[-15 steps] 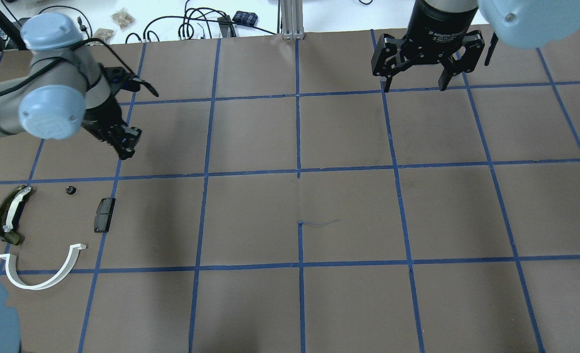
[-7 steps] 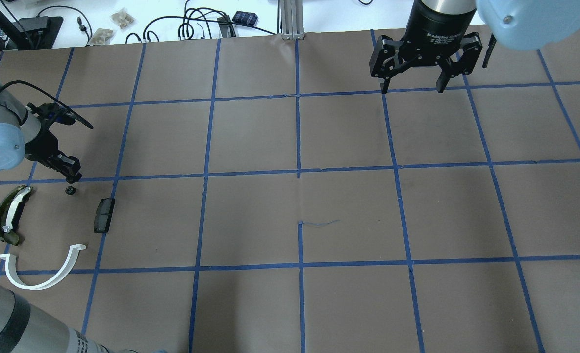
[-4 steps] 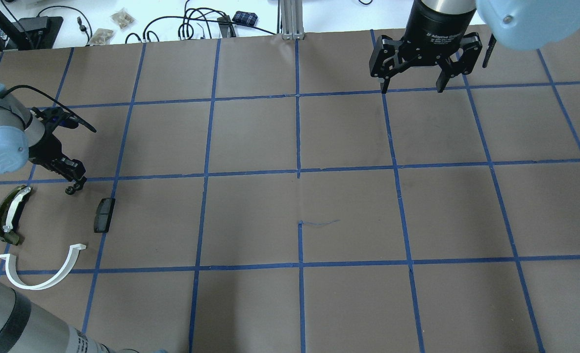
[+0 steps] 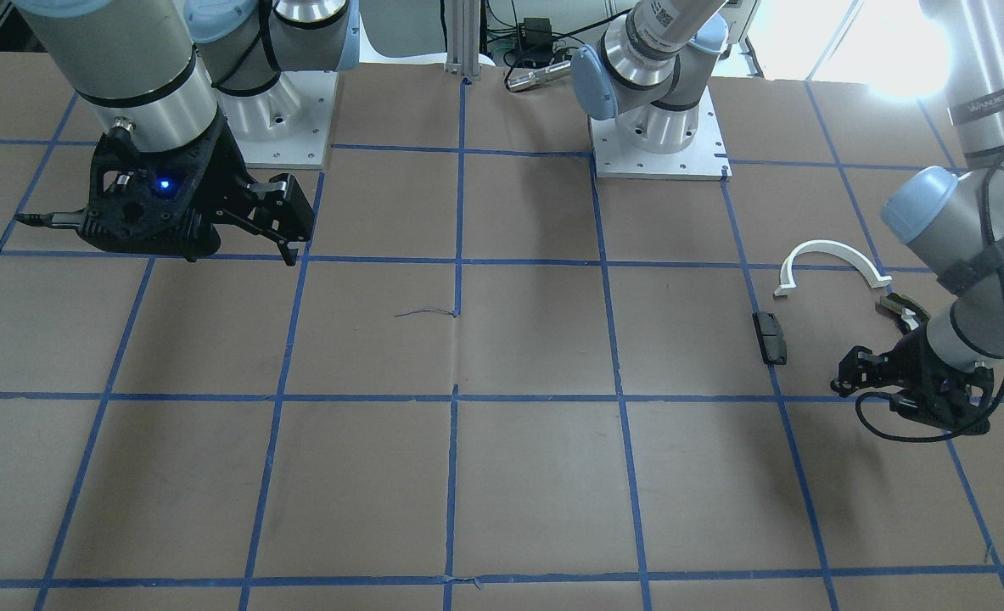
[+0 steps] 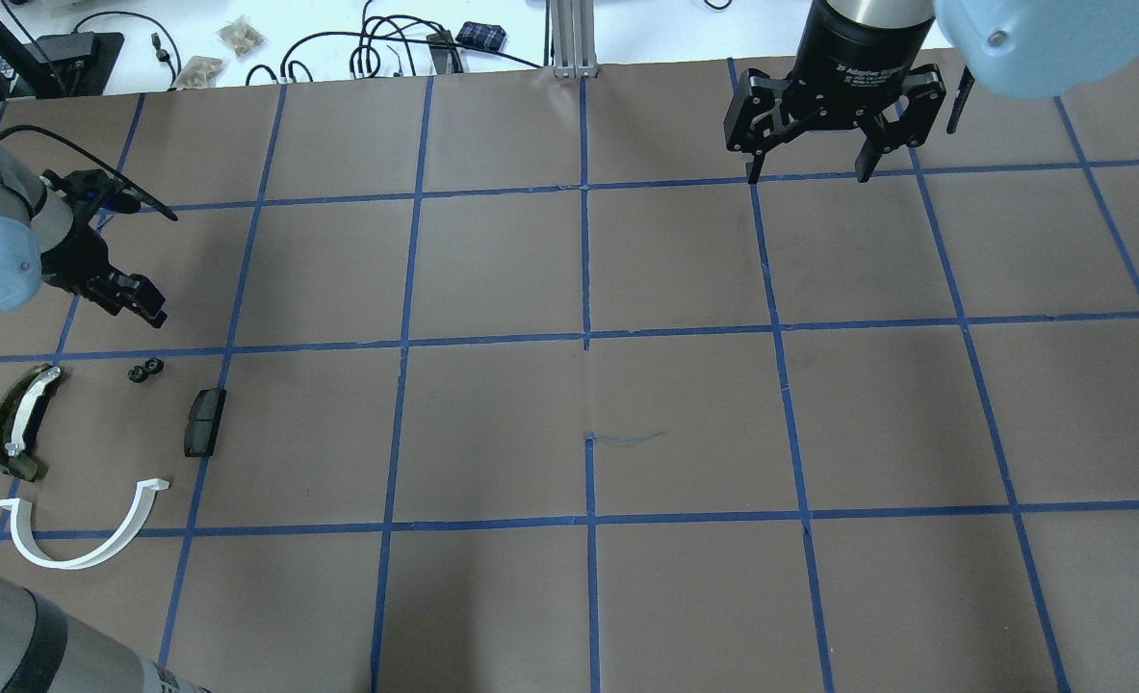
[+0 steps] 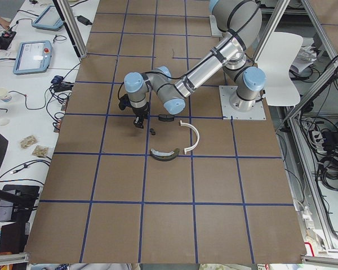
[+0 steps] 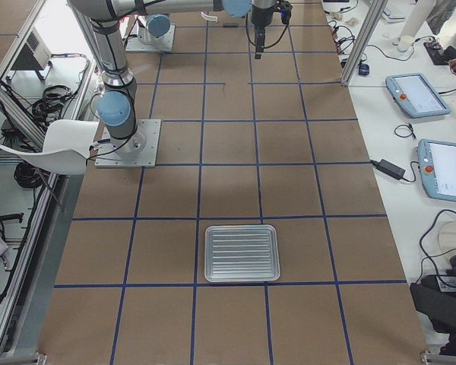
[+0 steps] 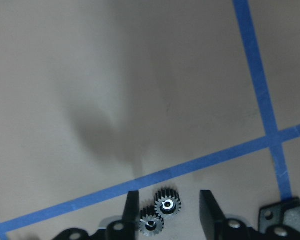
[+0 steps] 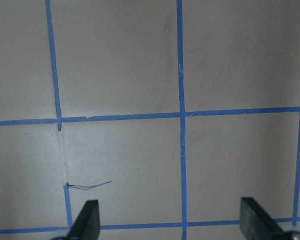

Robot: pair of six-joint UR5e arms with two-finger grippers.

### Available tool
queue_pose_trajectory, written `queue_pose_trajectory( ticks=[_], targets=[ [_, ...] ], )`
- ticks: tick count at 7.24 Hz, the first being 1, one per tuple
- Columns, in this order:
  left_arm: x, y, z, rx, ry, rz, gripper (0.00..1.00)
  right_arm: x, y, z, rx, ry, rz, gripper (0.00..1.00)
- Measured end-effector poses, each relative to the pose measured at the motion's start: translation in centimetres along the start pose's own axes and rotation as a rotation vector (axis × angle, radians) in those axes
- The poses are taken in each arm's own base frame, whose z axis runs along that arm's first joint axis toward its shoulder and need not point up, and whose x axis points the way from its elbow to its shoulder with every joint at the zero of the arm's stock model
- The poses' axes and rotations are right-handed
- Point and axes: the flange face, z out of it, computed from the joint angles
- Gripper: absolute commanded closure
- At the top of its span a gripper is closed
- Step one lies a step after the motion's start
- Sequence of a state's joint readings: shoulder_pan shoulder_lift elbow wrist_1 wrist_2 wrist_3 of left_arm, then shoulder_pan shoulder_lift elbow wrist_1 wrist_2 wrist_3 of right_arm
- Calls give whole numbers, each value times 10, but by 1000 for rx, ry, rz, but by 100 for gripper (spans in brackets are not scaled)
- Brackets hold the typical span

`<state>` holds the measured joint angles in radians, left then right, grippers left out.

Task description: Place bearing gear from tray to pile

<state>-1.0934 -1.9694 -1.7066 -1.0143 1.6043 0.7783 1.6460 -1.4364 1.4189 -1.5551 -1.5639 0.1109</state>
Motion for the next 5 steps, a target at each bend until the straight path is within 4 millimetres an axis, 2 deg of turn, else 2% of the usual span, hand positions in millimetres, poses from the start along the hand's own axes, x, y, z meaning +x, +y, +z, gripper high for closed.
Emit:
queue_pose_trajectory(
  ticks=[1,3,5],
  targets=[
    [33,-26,-32,59,-21,4,2,0,0,0,-1,-1,1,0],
    [124,-62,-90,141,-43,35,0,0,0,1,-1,-1,-4,0],
    [211,-68,-149,130,17,-36,0,2,-2,5,-7,3,-72,0]
  ],
)
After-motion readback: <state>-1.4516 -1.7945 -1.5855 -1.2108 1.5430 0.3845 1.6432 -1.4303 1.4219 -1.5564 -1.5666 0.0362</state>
